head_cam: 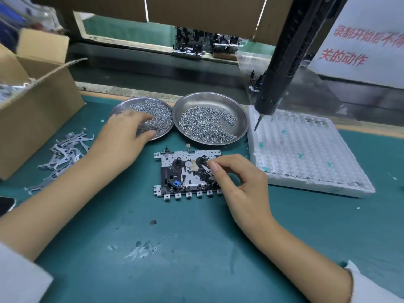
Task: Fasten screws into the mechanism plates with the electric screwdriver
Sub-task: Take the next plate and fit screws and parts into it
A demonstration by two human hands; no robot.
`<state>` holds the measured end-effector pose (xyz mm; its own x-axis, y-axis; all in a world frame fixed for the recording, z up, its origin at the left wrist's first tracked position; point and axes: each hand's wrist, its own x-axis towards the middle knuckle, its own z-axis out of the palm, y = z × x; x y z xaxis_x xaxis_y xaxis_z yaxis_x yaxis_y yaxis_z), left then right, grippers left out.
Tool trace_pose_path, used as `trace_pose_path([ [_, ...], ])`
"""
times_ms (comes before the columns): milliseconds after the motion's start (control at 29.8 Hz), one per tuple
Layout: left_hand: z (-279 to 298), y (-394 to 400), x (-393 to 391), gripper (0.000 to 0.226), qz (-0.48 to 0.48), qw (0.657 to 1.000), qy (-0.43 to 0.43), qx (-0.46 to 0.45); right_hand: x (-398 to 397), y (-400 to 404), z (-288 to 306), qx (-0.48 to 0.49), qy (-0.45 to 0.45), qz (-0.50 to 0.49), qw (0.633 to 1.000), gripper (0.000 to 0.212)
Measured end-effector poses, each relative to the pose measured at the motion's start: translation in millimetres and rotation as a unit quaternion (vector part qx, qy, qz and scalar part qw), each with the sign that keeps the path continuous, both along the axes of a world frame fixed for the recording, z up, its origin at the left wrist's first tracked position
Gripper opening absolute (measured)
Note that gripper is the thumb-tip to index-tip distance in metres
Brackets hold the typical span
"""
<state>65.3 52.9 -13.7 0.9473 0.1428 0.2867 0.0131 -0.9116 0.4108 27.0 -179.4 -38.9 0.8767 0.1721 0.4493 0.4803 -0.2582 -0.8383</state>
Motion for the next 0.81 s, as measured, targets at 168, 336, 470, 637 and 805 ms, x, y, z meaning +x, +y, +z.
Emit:
trace_pose_path([
  [168, 1.6, 1.2, 19.1, 0.028, 0.049, 0.997, 0.065, -0.005, -0.5, -0.1, 0.0, 0.003, 0.005, 0.004, 1.000, 0.010],
  [336, 2.1, -0.3, 16.8, 0.012, 0.077, 0.997, -0.004, -0.027, 0.8, -0.3, 1.1, 0.000, -0.005, 0.010, 1.000, 0.011],
  [470, -0.3, -0.2, 9.9, 0.015, 0.081, 0.994, -0.068, -0.038, 2.5, -0.7, 0.9, -0.002, -0.008, 0.012, 1.000, 0.011],
  [637, -1.8, 0.8, 3.5, 0.018, 0.054, 0.981, -0.137, -0.128, 3.1, -0.6, 1.3, -0.003, -0.012, 0.014, 1.000, 0.010],
  [805, -2.8, -1.6, -0.9, 0.016, 0.047, 0.975, -0.138, -0.166, 1.9, -1.5, 0.4, -0.005, -0.022, 0.010, 1.000, 0.010],
])
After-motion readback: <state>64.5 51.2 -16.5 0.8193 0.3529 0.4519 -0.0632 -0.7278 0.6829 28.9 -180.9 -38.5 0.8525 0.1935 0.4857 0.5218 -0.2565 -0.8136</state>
